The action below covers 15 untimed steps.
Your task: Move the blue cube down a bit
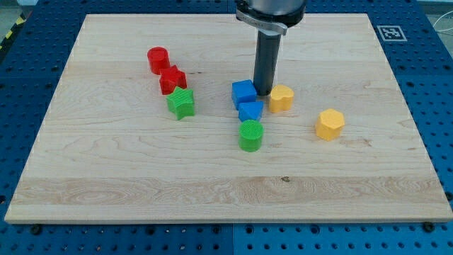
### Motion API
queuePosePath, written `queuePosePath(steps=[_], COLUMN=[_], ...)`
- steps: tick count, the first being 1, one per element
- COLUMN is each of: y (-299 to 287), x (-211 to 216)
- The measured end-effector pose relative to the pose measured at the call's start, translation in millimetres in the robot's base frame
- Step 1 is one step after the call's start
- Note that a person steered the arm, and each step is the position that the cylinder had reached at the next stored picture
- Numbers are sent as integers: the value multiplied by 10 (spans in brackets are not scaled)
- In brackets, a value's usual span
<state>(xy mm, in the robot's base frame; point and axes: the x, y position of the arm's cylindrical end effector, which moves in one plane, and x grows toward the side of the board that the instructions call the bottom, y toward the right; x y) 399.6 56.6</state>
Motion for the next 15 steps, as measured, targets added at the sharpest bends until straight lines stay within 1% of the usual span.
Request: queuePosePath(steps=[1,2,3,6,9,12,15], y=[3,-17,-114,-439,-250,-240,-282], x=[-384,-673,-723,-538,-383,-23,-2])
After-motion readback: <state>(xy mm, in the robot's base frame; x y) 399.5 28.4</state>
